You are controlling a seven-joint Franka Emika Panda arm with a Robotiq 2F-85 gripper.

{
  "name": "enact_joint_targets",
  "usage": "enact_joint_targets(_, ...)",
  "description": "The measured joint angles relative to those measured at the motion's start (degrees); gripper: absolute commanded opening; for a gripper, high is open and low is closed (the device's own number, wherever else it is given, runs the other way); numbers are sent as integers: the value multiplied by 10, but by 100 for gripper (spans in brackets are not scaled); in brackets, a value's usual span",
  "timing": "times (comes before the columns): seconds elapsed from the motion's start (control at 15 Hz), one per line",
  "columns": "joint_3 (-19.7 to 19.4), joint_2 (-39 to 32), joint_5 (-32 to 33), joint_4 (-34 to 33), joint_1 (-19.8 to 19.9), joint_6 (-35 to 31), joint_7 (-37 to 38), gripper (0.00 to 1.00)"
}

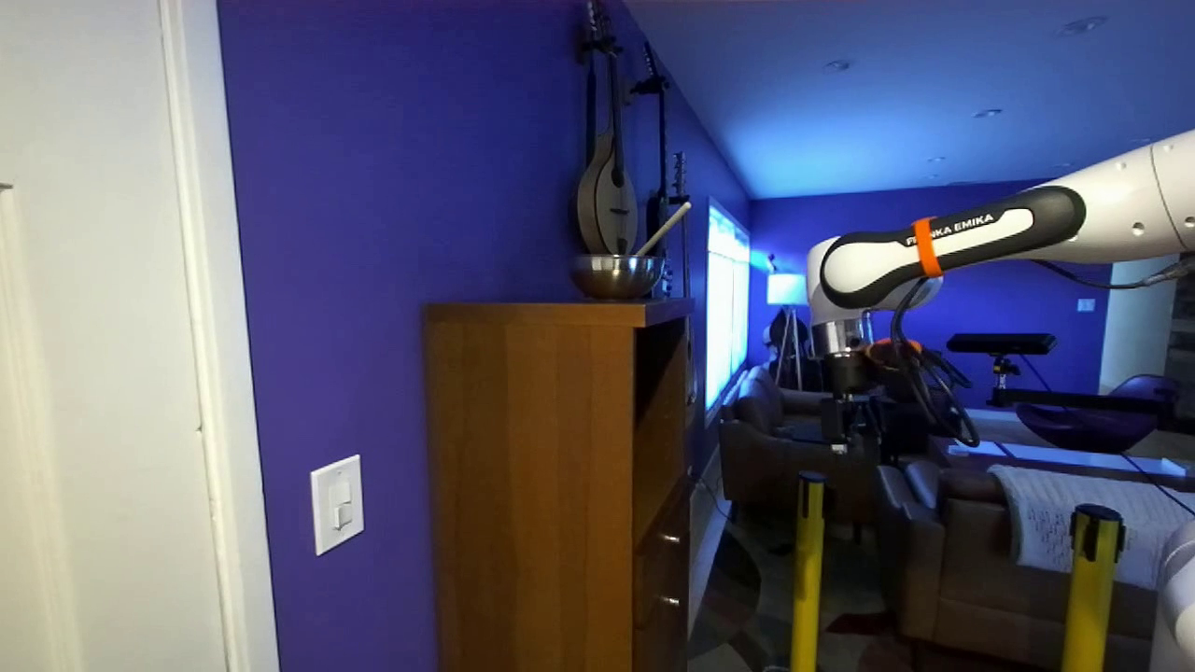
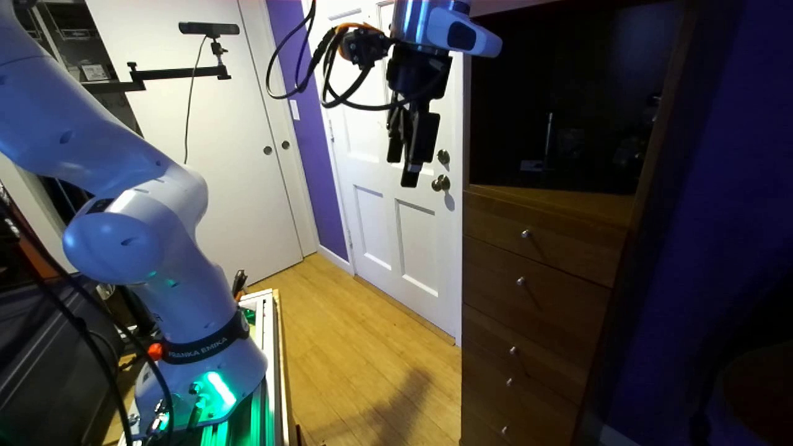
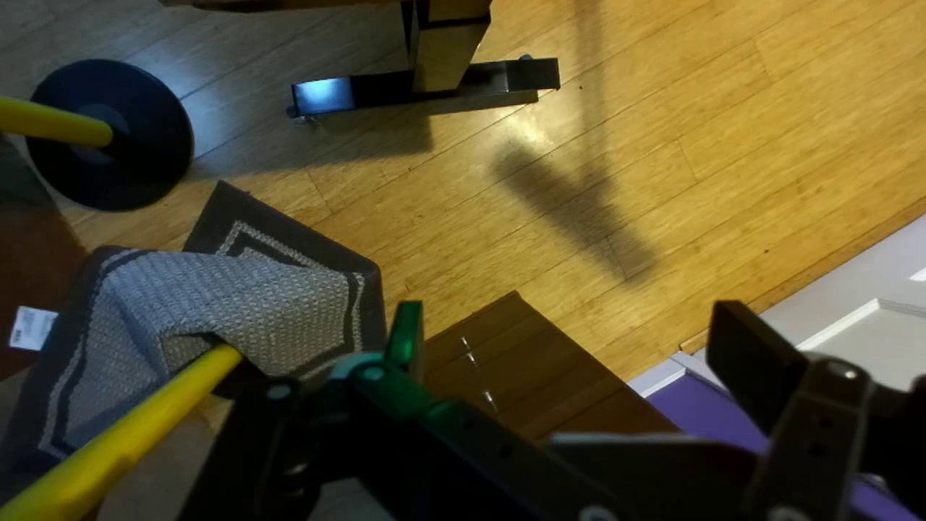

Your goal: Open the top drawer fully

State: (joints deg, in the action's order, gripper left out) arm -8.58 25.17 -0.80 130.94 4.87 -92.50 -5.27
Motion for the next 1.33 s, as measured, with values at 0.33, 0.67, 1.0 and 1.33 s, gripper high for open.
enact_joint_targets(0.33, 39, -22, -28, 22, -55, -77, -38, 100)
enact_joint_targets(0.67, 43, -72, -58, 38, -69, -232, -89, 100)
enact_joint_targets(1.0, 36, -145, -62, 37, -68, -365, -149, 100)
enact_joint_targets(1.33, 36, -216, -62, 34, -66, -492, -194, 100)
